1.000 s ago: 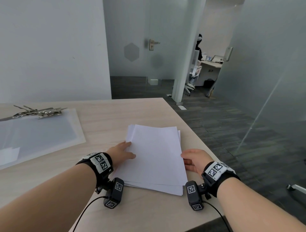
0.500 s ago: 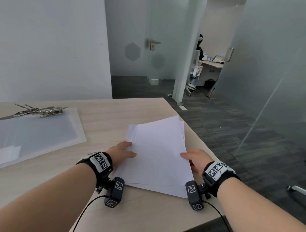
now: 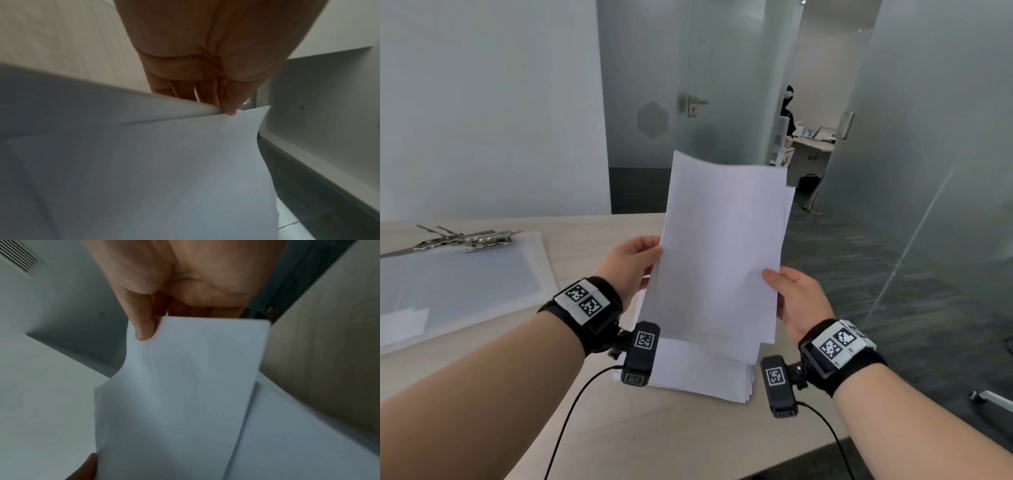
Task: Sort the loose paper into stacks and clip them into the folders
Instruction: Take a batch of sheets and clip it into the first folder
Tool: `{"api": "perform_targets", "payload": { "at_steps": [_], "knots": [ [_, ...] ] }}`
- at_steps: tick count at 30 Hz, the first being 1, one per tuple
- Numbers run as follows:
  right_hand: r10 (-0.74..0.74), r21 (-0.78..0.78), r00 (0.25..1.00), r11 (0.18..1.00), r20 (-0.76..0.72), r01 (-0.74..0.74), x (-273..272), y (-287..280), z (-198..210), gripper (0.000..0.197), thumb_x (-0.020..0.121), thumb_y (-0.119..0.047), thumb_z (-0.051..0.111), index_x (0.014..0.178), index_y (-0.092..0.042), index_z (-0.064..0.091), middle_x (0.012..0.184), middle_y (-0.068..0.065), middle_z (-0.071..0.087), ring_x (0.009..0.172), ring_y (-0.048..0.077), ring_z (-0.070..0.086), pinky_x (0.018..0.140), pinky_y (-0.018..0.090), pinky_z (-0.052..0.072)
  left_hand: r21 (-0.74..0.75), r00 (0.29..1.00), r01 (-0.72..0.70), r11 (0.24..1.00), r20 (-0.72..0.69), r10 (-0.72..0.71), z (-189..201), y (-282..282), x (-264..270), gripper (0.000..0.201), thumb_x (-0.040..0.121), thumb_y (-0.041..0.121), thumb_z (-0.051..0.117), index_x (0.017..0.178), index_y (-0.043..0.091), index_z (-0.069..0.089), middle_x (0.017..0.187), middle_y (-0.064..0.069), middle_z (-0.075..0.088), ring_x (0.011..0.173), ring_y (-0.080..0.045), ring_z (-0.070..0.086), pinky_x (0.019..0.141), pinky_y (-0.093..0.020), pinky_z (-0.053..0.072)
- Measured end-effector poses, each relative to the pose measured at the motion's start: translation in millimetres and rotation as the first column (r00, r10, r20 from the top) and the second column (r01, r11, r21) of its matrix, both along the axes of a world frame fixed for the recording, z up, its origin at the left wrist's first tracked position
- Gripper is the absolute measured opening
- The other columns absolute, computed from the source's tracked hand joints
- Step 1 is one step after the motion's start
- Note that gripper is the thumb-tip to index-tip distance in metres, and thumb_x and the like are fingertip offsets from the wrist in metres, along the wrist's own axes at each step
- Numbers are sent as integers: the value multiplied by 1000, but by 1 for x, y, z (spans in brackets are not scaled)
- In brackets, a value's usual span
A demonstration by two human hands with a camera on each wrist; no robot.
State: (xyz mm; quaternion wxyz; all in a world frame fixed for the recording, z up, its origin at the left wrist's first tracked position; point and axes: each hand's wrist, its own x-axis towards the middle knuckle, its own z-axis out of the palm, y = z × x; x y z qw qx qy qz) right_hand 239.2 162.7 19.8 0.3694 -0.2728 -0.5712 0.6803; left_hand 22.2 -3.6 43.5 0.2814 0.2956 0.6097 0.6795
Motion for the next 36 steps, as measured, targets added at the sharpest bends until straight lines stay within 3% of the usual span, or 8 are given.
{"api": "perform_targets", "payload": {
  "at_steps": [4, 10, 14, 20, 23, 29, 36],
  "knots": [
    [-1, 69, 999, 998, -51, 5, -4, -2, 15, 14, 94, -9, 61, 98, -12, 75, 96, 7, 78, 81, 19, 72, 75, 32, 58, 110, 999, -39, 993, -4, 40, 14, 1, 4, 22, 96, 8, 51, 92, 18, 70, 87, -3, 72, 76, -18, 65, 74, -33, 54],
    [29, 102, 992, 994, 125, -42, 2, -11, -22, 17, 93, -11, 62, 102, -17, 75, 103, 5, 78, 98, 28, 73, 91, 48, 55, 44, 998, -66, 997, 13, 65, -23, -3, 16, 20, 97, 12, 54, 93, 16, 73, 90, -4, 76, 84, -23, 69, 83, -38, 55],
    [50, 66, 993, 996, 105, -57, 2, -16, -30, 18, 94, -8, 61, 100, -18, 76, 104, 4, 77, 99, 26, 73, 82, 38, 55, 31, 997, -62, 998, 42, 61, -36, -2, 23, 21, 99, 17, 52, 96, 20, 73, 98, -4, 76, 90, -23, 69, 89, -40, 54],
    [77, 16, 993, 997, 93, -79, 5, -23, -36, 20, 95, -16, 63, 112, -14, 71, 106, 4, 77, 98, 23, 74, 80, 34, 55, 70, 1000, -30, 997, 11, 29, -41, -3, 30, 19, 99, 18, 53, 105, 22, 71, 101, -1, 76, 90, -18, 72, 81, -33, 56],
    [73, -8, 992, 997, 99, -73, 6, -23, -41, 20, 94, -17, 63, 112, -12, 71, 105, 4, 77, 97, 23, 74, 77, 31, 55, 54, 999, -30, 998, -7, 31, -46, -4, 29, 19, 99, 18, 52, 106, 19, 71, 101, -3, 76, 92, -21, 72, 80, -35, 54],
    [82, -20, 987, 997, 136, -80, 6, -19, -47, 20, 93, -13, 65, 112, -9, 72, 108, 8, 76, 103, 28, 72, 90, 41, 54, 23, 1000, -5, 1000, 12, 5, -52, -4, 27, 20, 100, 17, 52, 109, 16, 69, 103, -5, 76, 95, -25, 71, 85, -40, 56],
    [111, 115, 968, 984, 223, -139, -1, -28, -38, 20, 96, -16, 61, 113, -21, 71, 110, -4, 76, 103, 15, 72, 89, 32, 53, 63, 996, -50, 997, 80, 44, -41, -8, 18, 19, 100, 13, 50, 104, 16, 69, 102, -5, 75, 93, -24, 70, 87, -40, 54]
  ]
}}
